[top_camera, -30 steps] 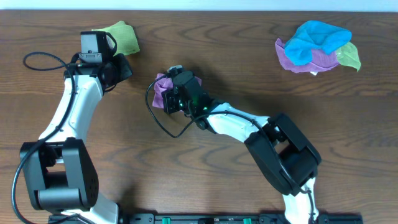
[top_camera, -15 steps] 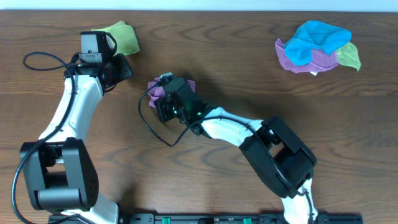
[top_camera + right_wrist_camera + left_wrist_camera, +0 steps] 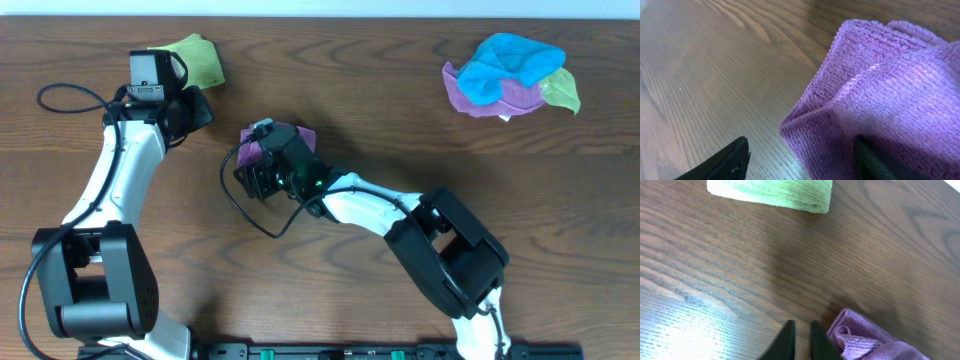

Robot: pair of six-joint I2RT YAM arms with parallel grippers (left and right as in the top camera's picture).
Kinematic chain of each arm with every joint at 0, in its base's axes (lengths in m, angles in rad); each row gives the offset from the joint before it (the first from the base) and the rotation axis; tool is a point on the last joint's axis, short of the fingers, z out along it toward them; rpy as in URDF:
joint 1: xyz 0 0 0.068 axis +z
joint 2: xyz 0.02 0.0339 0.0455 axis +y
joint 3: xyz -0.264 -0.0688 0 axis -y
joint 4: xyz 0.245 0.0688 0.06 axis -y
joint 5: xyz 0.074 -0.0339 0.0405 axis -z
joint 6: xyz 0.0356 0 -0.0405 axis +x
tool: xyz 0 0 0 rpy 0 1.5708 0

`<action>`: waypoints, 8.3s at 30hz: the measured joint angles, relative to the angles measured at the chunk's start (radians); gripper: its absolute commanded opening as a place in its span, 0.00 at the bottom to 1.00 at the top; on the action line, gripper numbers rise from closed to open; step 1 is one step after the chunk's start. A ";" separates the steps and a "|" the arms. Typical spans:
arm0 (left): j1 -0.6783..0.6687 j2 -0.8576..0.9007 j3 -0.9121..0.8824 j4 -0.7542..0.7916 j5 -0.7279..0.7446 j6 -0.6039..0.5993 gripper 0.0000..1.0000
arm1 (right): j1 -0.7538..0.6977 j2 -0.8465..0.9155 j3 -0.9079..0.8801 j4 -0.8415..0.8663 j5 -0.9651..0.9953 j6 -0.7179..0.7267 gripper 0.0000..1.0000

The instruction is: Fold the cloth

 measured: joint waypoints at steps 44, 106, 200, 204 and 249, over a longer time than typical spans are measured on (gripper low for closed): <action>0.046 -0.185 0.000 -0.110 0.120 -0.009 0.95 | -0.265 -0.435 0.046 -0.615 -0.033 -0.137 0.99; 0.046 -0.206 -0.516 0.245 0.541 -0.272 0.95 | -0.760 -1.602 -0.505 -0.969 0.069 -0.252 0.99; -0.012 0.195 0.272 0.404 0.372 -0.685 0.06 | -0.760 -1.602 -0.505 -0.970 0.069 -0.252 0.99; 0.006 0.194 0.276 0.414 0.294 -0.649 0.06 | -0.760 -1.602 -0.505 -0.970 0.069 -0.252 0.99; 0.075 0.515 0.435 0.480 0.176 -0.513 0.06 | -0.760 -1.602 -0.505 -0.970 0.069 -0.252 0.99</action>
